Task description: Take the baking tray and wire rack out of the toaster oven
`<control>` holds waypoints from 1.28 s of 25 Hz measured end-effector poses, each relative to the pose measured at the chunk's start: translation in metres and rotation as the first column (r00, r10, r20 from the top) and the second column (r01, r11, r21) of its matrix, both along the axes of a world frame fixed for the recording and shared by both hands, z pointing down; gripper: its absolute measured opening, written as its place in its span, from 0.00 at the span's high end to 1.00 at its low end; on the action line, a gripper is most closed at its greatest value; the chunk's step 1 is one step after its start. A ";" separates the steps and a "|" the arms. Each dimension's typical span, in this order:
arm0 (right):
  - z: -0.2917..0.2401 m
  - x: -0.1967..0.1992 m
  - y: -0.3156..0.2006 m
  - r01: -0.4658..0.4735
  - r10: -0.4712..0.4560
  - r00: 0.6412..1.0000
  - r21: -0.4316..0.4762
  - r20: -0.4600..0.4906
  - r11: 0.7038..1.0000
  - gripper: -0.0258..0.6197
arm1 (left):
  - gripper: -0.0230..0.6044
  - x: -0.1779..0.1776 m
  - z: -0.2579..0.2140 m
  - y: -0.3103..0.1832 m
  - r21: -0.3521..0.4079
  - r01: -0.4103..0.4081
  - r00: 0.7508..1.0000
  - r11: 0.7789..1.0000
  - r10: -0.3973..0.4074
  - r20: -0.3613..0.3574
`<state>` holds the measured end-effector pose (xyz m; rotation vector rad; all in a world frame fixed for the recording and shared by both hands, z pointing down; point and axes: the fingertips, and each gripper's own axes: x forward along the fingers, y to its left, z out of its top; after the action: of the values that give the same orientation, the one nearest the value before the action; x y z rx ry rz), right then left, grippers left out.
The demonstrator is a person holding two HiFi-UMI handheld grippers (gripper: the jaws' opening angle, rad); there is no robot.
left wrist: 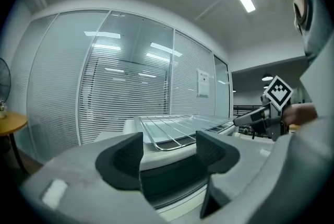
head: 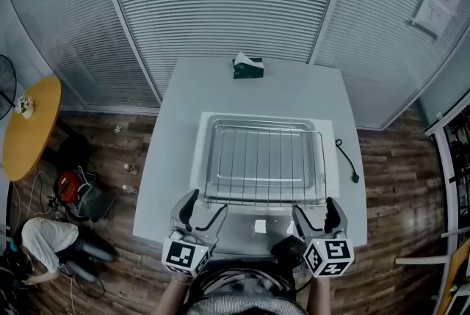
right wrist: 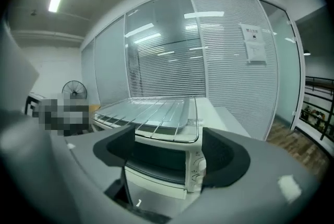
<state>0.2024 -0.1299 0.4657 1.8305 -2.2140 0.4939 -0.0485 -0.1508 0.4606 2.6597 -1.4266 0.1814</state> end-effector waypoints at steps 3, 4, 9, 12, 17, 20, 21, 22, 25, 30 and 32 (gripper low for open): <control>0.001 -0.004 -0.006 0.026 -0.026 1.000 0.007 0.003 1.000 0.34 | 0.46 0.002 0.004 -0.006 -0.013 0.001 1.000 1.000 -0.001 0.009; 0.002 -0.004 -0.007 0.029 -0.029 1.000 0.009 0.007 1.000 0.35 | 0.46 0.003 0.006 -0.006 -0.016 0.006 1.000 1.000 -0.006 0.008; 0.004 -0.007 -0.016 0.043 -0.043 0.999 0.011 0.004 0.999 0.36 | 0.46 -0.001 0.010 -0.013 -0.019 0.019 1.000 1.000 -0.019 0.007; 0.004 -0.025 -0.023 0.049 -0.049 0.999 0.011 -0.003 0.999 0.36 | 0.46 -0.016 0.012 -0.017 -0.026 0.023 1.000 0.999 -0.023 0.000; 0.005 -0.030 -0.030 0.046 -0.046 0.999 0.016 -0.003 0.999 0.35 | 0.46 -0.016 0.015 -0.021 -0.035 0.027 1.000 0.999 -0.027 -0.003; 0.002 -0.030 -0.026 0.036 -0.036 0.999 0.027 -0.010 0.999 0.35 | 0.46 -0.017 0.011 -0.019 -0.028 0.038 0.999 0.999 -0.038 -0.014; 0.000 -0.030 -0.024 0.033 -0.032 0.999 0.037 -0.021 0.999 0.35 | 0.46 -0.017 0.010 -0.018 -0.024 0.041 0.999 0.999 -0.042 -0.019; -0.003 -0.031 -0.021 0.031 -0.029 0.999 0.048 -0.035 0.998 0.35 | 0.46 -0.018 0.008 -0.016 -0.022 0.042 0.999 0.999 -0.042 -0.025; -0.008 -0.035 -0.014 0.041 -0.035 0.996 0.079 -0.076 0.996 0.35 | 0.46 -0.015 0.007 -0.010 -0.020 0.031 0.999 0.999 -0.032 -0.033; -0.010 -0.046 -0.003 0.059 -0.052 0.996 0.099 -0.075 0.993 0.40 | 0.46 -0.013 0.007 0.002 -0.024 0.024 0.999 0.999 -0.025 -0.039; -0.009 -0.051 0.002 0.070 -0.063 0.996 0.103 -0.069 0.992 0.45 | 0.46 -0.012 0.007 0.006 -0.023 0.021 0.999 1.000 -0.022 -0.045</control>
<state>0.1510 -0.1283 0.4570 1.7889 -2.2884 0.3057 -0.0604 -0.1446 0.4676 2.6120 -1.4299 0.1341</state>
